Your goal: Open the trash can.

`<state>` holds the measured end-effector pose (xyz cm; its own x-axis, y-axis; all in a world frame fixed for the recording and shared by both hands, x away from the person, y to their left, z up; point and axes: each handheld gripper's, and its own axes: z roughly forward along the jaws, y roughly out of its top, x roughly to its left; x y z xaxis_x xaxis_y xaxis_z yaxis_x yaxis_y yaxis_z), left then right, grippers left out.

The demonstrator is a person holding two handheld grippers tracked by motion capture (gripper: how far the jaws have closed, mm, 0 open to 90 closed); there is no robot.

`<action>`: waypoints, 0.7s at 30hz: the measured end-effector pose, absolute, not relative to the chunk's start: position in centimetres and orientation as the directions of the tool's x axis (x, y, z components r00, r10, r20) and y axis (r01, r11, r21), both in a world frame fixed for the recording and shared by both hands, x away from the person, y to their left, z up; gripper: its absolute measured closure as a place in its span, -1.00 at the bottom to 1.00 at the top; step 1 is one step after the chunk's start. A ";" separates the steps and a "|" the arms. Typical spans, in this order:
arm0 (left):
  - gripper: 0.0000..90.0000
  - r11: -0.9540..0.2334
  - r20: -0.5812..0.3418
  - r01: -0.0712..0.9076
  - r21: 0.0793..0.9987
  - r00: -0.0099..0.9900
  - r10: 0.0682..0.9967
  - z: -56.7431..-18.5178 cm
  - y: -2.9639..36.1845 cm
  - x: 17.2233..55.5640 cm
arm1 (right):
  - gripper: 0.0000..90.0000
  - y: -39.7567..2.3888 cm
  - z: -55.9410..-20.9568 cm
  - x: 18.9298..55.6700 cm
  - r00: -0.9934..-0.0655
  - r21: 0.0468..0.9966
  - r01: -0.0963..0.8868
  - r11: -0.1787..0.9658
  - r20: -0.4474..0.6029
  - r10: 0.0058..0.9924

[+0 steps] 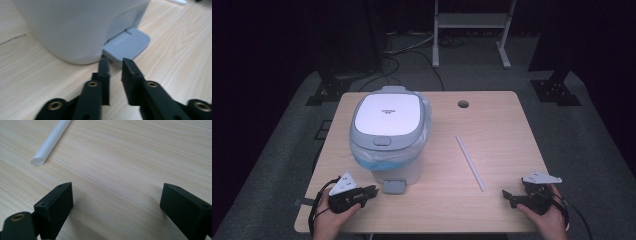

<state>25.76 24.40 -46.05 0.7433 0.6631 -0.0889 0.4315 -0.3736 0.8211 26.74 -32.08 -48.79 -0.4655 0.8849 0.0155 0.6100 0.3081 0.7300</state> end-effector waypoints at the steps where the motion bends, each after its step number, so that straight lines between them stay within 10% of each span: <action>1: 0.78 -0.371 -0.091 0.427 0.825 0.747 0.658 -45.9 24.3 25.7 | -0.78 -32.1 -48.8 26.7 -0.466 0.730 0.610 0.308 0.015 0.885; 21: 1.00 -0.373 -0.085 0.376 0.848 0.792 0.604 -45.6 20.5 26.5 | -0.78 -32.1 -48.8 26.8 -0.464 0.730 0.610 0.307 0.015 0.886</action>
